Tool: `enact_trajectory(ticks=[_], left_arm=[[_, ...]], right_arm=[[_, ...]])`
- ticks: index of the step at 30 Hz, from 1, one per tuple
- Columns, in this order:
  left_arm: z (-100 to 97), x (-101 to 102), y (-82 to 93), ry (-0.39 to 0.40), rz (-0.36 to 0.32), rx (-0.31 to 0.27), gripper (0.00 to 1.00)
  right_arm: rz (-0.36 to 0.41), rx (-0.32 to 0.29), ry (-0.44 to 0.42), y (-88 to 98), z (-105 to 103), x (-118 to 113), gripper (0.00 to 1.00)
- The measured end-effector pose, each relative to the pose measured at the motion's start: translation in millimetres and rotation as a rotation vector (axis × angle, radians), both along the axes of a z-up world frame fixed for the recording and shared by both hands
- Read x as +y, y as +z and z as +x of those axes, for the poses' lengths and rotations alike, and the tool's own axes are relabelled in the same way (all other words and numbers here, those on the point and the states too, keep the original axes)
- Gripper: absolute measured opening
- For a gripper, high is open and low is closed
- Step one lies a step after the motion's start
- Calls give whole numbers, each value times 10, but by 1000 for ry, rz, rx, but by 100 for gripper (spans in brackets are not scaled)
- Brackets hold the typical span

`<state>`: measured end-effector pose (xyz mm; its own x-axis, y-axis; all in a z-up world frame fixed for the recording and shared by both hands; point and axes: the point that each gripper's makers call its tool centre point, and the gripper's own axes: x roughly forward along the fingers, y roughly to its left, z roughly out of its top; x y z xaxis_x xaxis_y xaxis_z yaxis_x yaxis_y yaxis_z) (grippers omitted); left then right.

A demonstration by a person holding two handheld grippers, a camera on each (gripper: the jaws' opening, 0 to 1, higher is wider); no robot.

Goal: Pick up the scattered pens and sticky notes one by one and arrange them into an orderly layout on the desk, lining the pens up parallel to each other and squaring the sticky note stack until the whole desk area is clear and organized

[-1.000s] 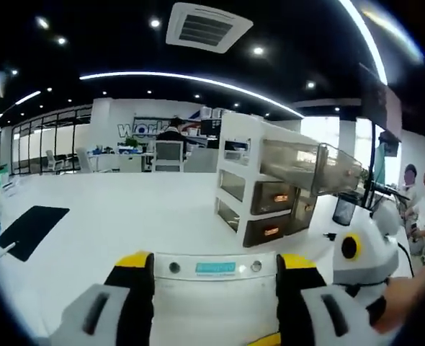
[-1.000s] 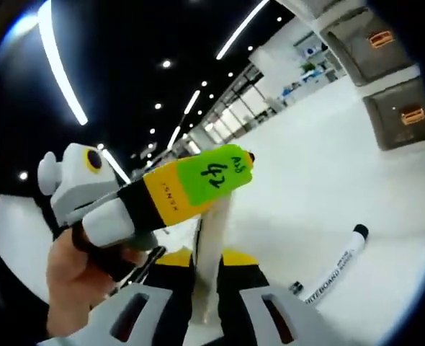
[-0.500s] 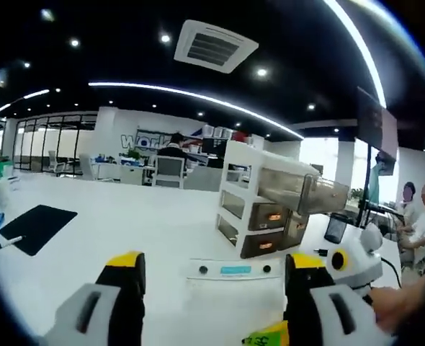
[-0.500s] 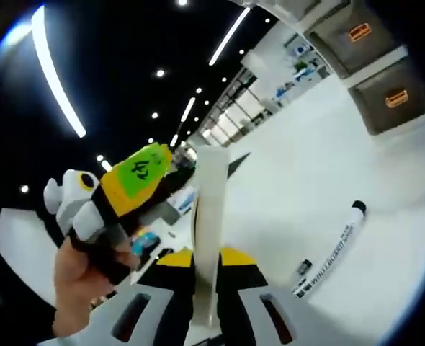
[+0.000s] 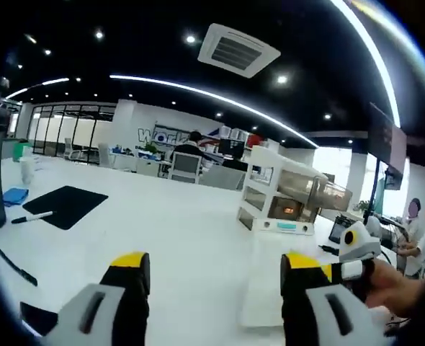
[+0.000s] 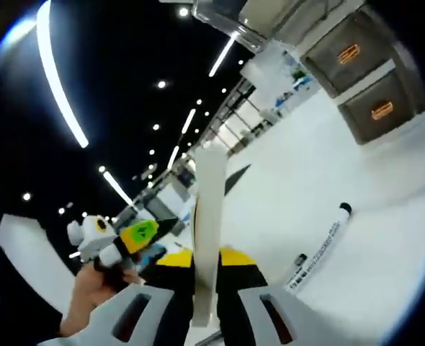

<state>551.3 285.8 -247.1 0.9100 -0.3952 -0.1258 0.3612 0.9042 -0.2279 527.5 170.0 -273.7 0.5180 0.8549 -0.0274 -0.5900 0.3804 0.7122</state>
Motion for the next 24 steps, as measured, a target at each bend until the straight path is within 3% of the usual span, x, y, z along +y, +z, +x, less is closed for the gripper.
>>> enact_trajectory(ticks=[3, 6, 9, 14, 20, 24], left_arm=[[-40, 74, -171, 17, 23, 51, 79], [-90, 44, -232, -5, 8, 71, 78], [-129, 14, -262, -11, 13, 72, 78], [-222, -240, -365, -110, 100, 97, 79], [-237, -518, -421, -196, 109, 119, 77], [-214, -713, -356, -259, 108, 94, 78]], right_arm=[[24, -9, -2, 99, -41, -26, 8], [51, -16, -4, 191, -113, -99, 9], [11, -48, 10, 178, -230, -218, 9], [2, -60, -19, 128, -390, -535, 9], [18, -57, -103, 85, -502, -979, 9], [56, -29, -162, 59, -530, -1261, 9]])
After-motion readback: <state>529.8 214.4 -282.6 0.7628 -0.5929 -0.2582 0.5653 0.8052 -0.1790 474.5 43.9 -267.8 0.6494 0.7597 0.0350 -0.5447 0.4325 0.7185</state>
